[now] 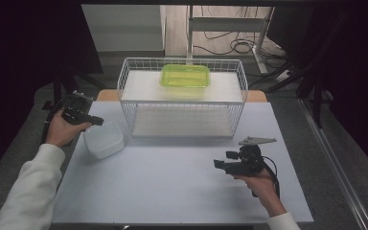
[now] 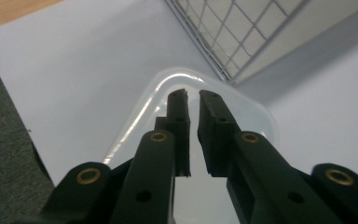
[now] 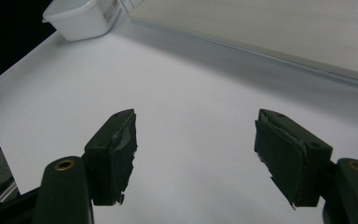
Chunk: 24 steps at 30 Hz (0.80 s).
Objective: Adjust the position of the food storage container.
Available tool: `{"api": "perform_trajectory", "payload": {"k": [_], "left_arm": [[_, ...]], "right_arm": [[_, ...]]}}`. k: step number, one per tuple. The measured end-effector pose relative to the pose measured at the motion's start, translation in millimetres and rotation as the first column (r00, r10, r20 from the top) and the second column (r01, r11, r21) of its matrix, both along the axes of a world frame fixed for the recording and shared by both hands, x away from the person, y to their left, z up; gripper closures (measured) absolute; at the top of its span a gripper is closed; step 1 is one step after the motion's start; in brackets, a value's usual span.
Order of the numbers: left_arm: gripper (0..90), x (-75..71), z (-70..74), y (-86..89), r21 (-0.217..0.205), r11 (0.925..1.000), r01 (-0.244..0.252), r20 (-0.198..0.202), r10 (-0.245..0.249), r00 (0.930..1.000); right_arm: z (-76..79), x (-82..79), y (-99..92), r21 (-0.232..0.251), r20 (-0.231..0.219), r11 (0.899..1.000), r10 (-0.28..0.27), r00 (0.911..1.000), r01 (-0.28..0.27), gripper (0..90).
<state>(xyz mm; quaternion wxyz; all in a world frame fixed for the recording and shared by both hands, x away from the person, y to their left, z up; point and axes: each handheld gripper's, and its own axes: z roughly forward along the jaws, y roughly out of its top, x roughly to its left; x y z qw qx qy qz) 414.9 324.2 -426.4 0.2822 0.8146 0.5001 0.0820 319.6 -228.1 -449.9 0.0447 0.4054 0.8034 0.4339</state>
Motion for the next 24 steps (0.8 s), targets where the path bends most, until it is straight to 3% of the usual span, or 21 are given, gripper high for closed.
{"api": "perform_trajectory", "payload": {"k": [4,5,7,9,11,14,19,21,24], "left_arm": [[86.2,9.3,0.6,3.2,0.025,0.9996,0.011,-0.015,-0.011,0.9998],[86.9,14.1,1.6,2.8,0.060,0.9979,0.024,-0.016,-0.023,0.9996],[87.5,19.5,2.1,4.5,0.038,0.9990,0.025,-0.020,-0.024,0.9995],[87.9,25.2,0.8,6.0,0.053,0.9984,0.018,-0.029,-0.017,0.9994],[88.3,30.4,-1.6,8.3,0.036,0.9992,0.017,-0.037,-0.016,0.9992],[89.7,38.0,-7.8,11.3,0.057,0.9983,0.007,-0.054,-0.004,0.9986],[90.0,48.9,-18.7,17.3,0.049,0.9987,-0.009,-0.076,0.013,0.9971],[90.0,56.4,-26.6,21.3,0.091,0.9955,-0.025,-0.082,0.033,0.9961],[90.0,60.4,-30.3,24.1,0.110,0.9934,-0.034,-0.080,0.043,0.9959]], "right_arm": [[-1.1,0.9,-0.7,-0.002,-0.004,1.000,-0.002,1.0000,0.002,29.8],[-1.5,1.3,-1.1,-0.005,-0.008,1.000,-0.002,1.0000,0.002,29.8],[-2.3,1.7,-0.9,-0.006,-0.007,1.000,0.000,1.0000,0.000,29.8],[-2.6,1.8,-0.8,-0.007,-0.010,1.000,0.000,1.0000,0.000,29.8],[-2.8,1.7,-0.8,-0.008,-0.012,1.000,-0.001,0.9999,0.001,29.8],[-3.5,2.2,-1.6,-0.007,-0.013,1.000,-0.001,0.9999,0.001,29.8],[-4.9,3.3,-3.1,-0.011,-0.016,1.000,-0.005,0.9999,0.005,29.8],[-5.1,2.9,-3.1,-0.018,-0.013,1.000,-0.004,0.9999,0.003,29.8],[-5.7,3.7,-3.7,-0.016,-0.016,1.000,-0.008,0.9998,0.008,29.8]]}}
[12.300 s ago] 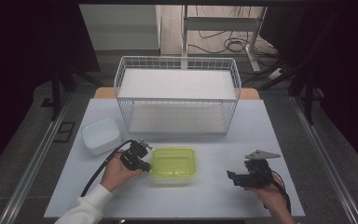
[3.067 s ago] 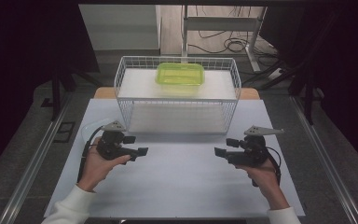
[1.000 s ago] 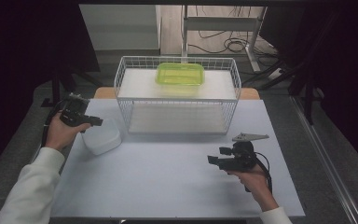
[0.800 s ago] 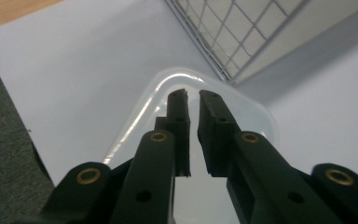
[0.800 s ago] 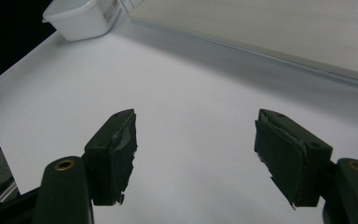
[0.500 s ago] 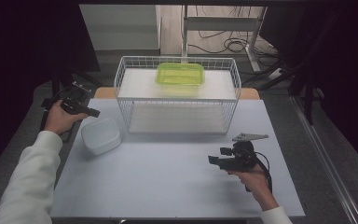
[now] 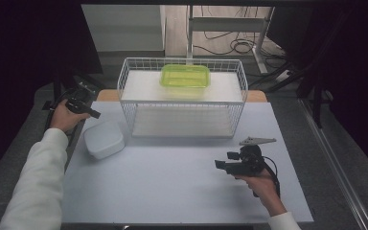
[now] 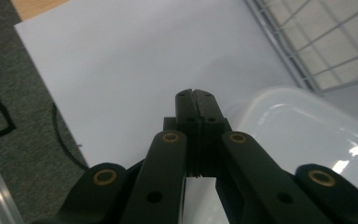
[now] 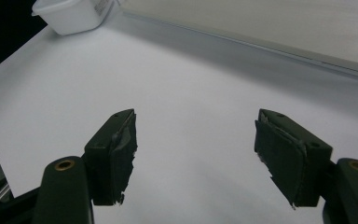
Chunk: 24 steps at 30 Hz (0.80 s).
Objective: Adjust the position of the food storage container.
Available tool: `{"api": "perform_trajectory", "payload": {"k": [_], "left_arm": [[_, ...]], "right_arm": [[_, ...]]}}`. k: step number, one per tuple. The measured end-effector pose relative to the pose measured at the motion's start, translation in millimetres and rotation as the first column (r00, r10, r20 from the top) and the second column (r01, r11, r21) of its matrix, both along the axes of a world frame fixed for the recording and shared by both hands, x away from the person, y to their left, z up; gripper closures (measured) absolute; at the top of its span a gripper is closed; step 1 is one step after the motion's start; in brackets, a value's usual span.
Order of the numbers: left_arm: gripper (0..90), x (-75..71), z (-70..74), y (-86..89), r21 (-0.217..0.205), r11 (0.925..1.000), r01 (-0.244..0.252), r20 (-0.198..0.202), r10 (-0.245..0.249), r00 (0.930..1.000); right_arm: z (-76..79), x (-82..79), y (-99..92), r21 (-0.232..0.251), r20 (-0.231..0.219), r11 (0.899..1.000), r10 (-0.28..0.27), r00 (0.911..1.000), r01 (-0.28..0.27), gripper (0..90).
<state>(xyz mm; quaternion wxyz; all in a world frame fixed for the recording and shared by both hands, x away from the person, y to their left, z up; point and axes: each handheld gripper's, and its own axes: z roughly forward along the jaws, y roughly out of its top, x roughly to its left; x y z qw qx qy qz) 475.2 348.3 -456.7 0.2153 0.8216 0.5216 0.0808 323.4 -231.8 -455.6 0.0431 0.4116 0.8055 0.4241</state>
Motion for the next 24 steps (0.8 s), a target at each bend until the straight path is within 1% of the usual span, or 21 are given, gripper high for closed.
{"api": "perform_trajectory", "payload": {"k": [1,2,3,4,5,7,10,12,15,17,19,20,24], "left_arm": [[90.0,0.9,-1.5,-0.1,0.009,1.0000,0.003,-0.005,-0.003,1.0000],[90.0,0.9,-1.5,-0.1,0.009,1.0000,0.003,-0.005,-0.003,1.0000],[90.0,2.0,-5.6,-1.5,0.025,0.9995,0.020,-0.019,-0.020,0.9996],[90.0,2.0,-5.6,-1.5,0.025,0.9995,0.020,-0.019,-0.020,0.9996],[90.0,2.0,-7.2,-2.5,0.022,0.9992,0.032,-0.026,-0.031,0.9992],[90.0,1.7,-10.3,-4.1,0.036,0.9983,0.045,-0.036,-0.043,0.9984],[90.0,1.3,-10.8,-3.7,0.035,0.9983,0.046,-0.040,-0.044,0.9982],[90.0,0.4,-12.6,-4.9,0.050,0.9976,0.048,-0.051,-0.045,0.9977],[90.0,-0.4,-14.1,-5.7,0.051,0.9972,0.054,-0.058,-0.051,0.9970],[90.0,-1.7,-15.5,-6.9,0.045,0.9968,0.066,-0.065,-0.063,0.9959],[90.0,-2.8,-17.0,-8.6,0.054,0.9952,0.082,-0.078,-0.077,0.9940],[90.0,-4.9,-16.3,-9.6,0.049,0.9953,0.083,-0.070,-0.080,0.9943],[90.0,-8.0,-16.6,-10.3,0.043,0.9947,0.094,-0.076,-0.090,0.9930]], "right_arm": [[-0.4,0.4,-0.2,0.001,-0.004,1.000,-0.002,1.0000,0.002,29.8],[-0.4,0.4,-0.2,0.001,-0.004,1.000,-0.002,1.0000,0.002,29.8],[-1.0,1.1,-0.9,0.002,-0.010,1.000,-0.002,0.9999,0.002,29.8],[-1.0,1.1,-0.9,0.002,-0.010,1.000,-0.002,0.9999,0.002,29.8],[-1.3,1.3,-1.0,0.000,-0.011,1.000,-0.003,0.9999,0.003,29.8],[-1.6,1.0,-1.1,0.002,-0.011,1.000,-0.003,0.9999,0.003,29.8],[-1.6,0.9,-1.1,0.001,-0.011,1.000,-0.003,0.9999,0.003,29.8],[-1.6,1.1,-0.9,0.001,-0.011,1.000,-0.002,0.9999,0.002,29.8],[-1.7,1.1,-0.7,0.001,-0.012,1.000,-0.002,0.9999,0.002,29.8],[-1.5,1.1,-1.0,0.002,-0.012,1.000,-0.002,0.9999,0.002,29.8],[-1.3,1.0,-1.2,0.005,-0.012,1.000,-0.003,0.9999,0.003,29.9],[-0.9,1.2,-1.9,0.007,-0.009,1.000,-0.005,1.0000,0.005,29.9],[-0.7,1.5,-2.6,0.009,-0.009,1.000,-0.006,0.9999,0.006,30.0]]}}
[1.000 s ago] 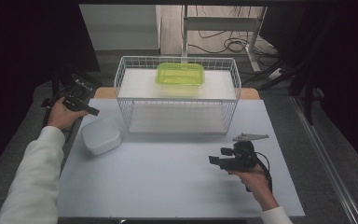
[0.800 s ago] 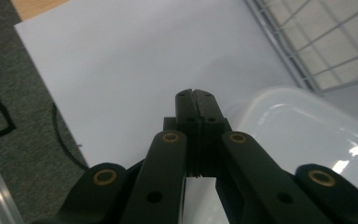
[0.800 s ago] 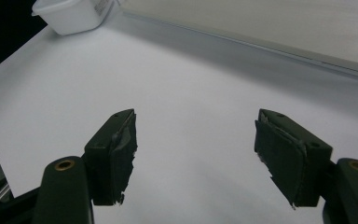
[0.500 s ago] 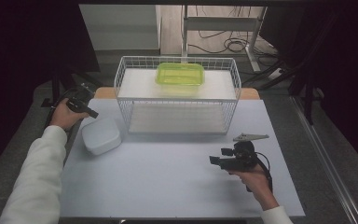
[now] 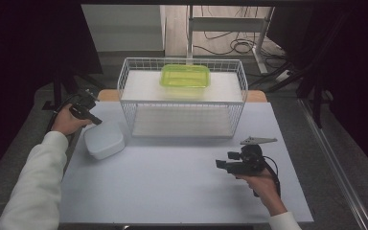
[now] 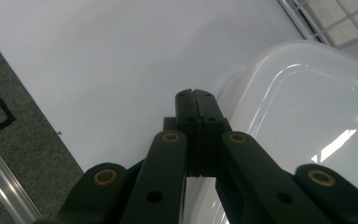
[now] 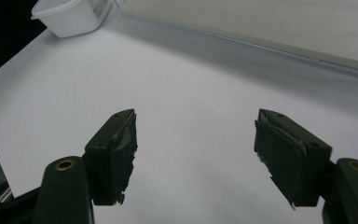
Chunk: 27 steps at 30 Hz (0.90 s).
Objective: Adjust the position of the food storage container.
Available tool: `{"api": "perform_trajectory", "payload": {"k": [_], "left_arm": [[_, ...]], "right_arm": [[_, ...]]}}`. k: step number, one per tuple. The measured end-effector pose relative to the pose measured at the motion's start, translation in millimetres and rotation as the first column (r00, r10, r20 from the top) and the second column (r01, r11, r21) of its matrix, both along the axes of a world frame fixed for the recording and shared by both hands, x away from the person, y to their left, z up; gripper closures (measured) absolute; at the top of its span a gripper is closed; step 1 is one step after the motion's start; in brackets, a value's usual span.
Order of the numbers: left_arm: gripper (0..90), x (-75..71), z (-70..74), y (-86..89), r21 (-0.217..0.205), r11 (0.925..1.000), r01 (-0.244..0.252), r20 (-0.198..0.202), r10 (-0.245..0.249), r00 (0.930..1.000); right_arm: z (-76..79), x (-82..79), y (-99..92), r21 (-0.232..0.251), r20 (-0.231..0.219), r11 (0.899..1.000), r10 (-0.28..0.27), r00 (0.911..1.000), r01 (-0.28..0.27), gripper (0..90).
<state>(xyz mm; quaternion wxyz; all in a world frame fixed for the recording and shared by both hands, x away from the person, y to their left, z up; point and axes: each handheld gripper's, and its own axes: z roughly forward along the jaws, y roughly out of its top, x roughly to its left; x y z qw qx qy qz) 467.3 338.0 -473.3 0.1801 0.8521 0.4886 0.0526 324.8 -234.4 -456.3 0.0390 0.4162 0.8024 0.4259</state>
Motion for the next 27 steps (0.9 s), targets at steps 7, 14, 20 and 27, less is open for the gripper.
{"api": "perform_trajectory", "payload": {"k": [7,14,20,27], "left_arm": [[90.0,-14.3,-0.8,-4.0,-0.031,0.9993,0.021,-0.003,-0.021,0.9998],[90.0,-30.5,-1.2,-17.0,-0.056,0.9968,0.058,-0.004,-0.058,0.9983],[90.0,-49.7,-0.4,-30.2,-0.060,0.9952,0.078,-0.010,-0.079,0.9968],[90.0,-73.8,-1.1,-50.1,-0.080,0.9931,0.086,0.002,-0.086,0.9963]], "right_arm": [[0.9,-0.5,0.7,0.007,0.001,1.000,0.001,1.0000,-0.001,30.0],[2.7,-1.8,2.0,0.008,0.004,1.000,0.005,1.0000,-0.005,30.1],[3.5,-2.6,3.7,0.007,0.005,1.000,0.012,0.9999,-0.012,30.0],[5.0,-3.9,4.3,0.013,0.006,1.000,0.014,0.9999,-0.014,30.1]]}}
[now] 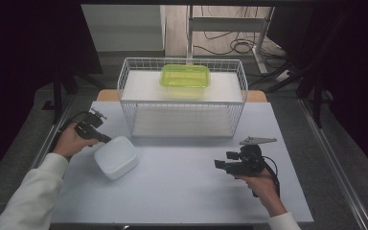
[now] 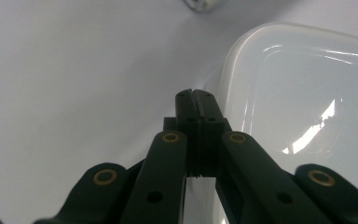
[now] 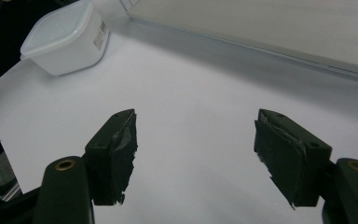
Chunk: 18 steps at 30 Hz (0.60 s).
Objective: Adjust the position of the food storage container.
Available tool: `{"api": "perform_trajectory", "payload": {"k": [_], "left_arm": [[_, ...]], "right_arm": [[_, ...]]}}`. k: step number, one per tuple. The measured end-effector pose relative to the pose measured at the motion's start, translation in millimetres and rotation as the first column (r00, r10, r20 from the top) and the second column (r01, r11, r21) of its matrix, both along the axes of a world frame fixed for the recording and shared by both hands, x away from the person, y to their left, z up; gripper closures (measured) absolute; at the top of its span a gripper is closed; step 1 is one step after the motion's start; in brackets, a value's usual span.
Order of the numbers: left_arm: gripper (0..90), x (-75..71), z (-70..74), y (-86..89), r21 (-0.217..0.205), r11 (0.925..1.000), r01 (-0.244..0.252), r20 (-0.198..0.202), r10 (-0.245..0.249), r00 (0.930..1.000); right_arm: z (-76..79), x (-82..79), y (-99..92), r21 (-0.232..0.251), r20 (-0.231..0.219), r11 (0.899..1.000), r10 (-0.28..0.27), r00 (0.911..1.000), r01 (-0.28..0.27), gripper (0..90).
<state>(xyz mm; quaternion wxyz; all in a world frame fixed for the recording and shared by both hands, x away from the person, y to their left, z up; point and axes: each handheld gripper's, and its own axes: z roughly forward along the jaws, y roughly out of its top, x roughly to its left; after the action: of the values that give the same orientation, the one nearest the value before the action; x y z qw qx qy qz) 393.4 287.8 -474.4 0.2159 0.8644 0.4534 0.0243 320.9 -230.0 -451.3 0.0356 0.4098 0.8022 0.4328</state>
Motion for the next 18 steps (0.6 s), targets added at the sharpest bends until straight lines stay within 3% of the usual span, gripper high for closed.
{"api": "perform_trajectory", "payload": {"k": [10,18], "left_arm": [[90.0,-25.1,-1.1,-29.3,-0.035,0.9993,0.015,0.009,-0.015,0.9998],[90.0,-32.7,-0.5,-40.7,-0.040,0.9983,0.042,0.006,-0.041,0.9991]], "right_arm": [[1.0,-1.4,2.9,0.001,0.000,1.000,0.007,1.0000,-0.007,30.3],[0.9,-1.4,2.8,-0.003,-0.003,1.000,0.009,1.0000,-0.009,30.3]]}}
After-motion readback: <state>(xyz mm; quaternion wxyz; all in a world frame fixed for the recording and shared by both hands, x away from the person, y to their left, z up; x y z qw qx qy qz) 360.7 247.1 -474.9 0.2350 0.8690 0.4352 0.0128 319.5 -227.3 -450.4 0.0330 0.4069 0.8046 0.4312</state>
